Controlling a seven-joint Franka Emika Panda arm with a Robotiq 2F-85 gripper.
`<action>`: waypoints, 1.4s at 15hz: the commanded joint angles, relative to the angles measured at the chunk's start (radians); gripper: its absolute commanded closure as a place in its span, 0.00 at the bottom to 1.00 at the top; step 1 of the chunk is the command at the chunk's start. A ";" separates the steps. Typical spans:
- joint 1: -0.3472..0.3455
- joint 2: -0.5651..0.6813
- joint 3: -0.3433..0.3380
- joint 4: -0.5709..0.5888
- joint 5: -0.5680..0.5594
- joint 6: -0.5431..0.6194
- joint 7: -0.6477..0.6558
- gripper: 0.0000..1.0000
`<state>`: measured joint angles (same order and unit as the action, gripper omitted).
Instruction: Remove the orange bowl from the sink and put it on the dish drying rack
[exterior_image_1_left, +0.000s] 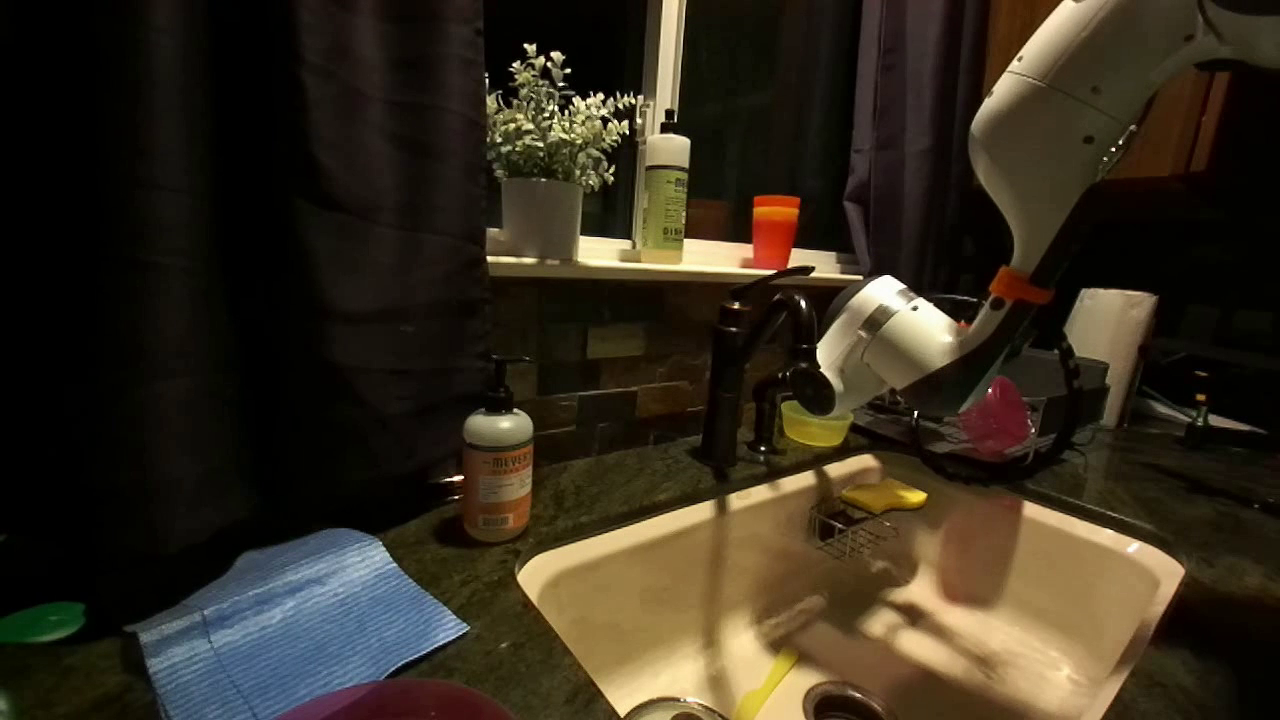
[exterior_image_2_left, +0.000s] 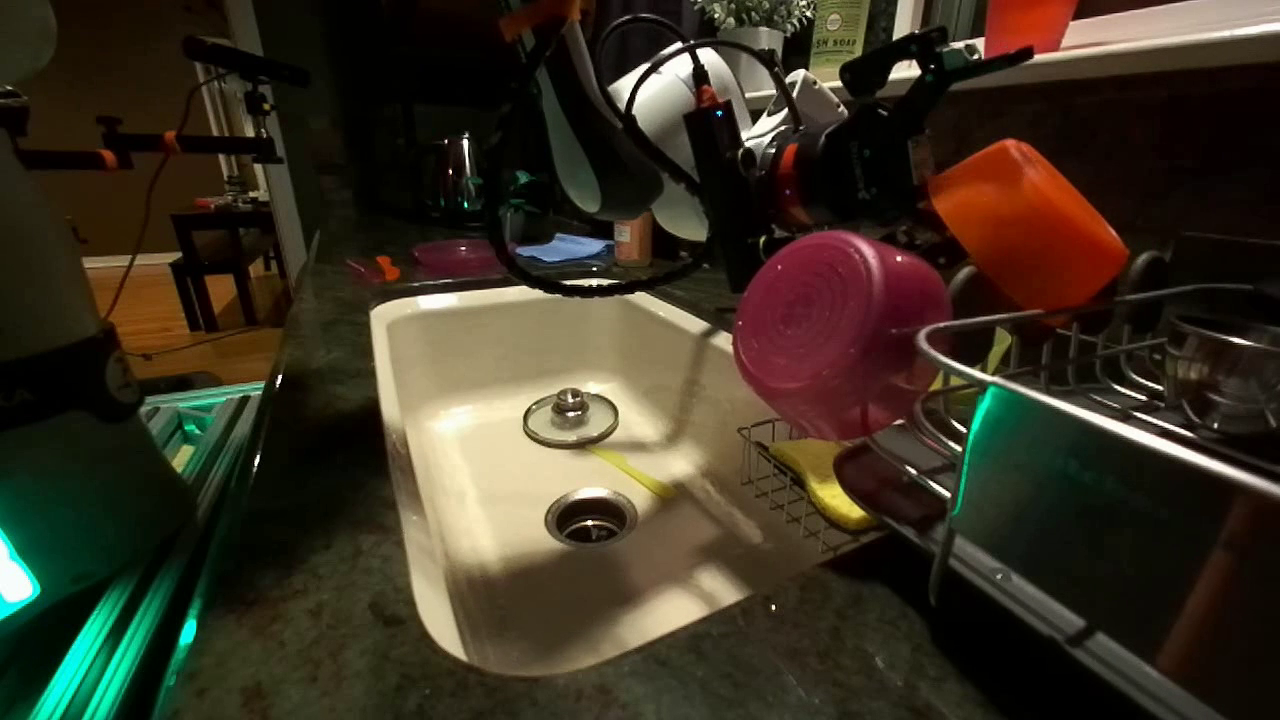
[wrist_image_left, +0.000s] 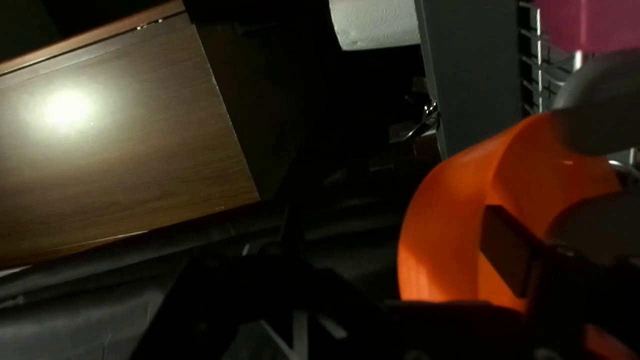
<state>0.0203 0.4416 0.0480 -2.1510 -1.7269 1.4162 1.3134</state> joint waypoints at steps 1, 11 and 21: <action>-0.042 -0.018 0.010 0.019 0.090 0.055 -0.006 0.13; -0.048 -0.046 0.006 0.038 0.205 0.110 -0.022 0.00; -0.033 -0.035 0.020 0.040 0.217 0.169 -0.048 0.00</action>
<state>-0.0111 0.4009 0.0706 -2.1197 -1.5309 1.5423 1.2832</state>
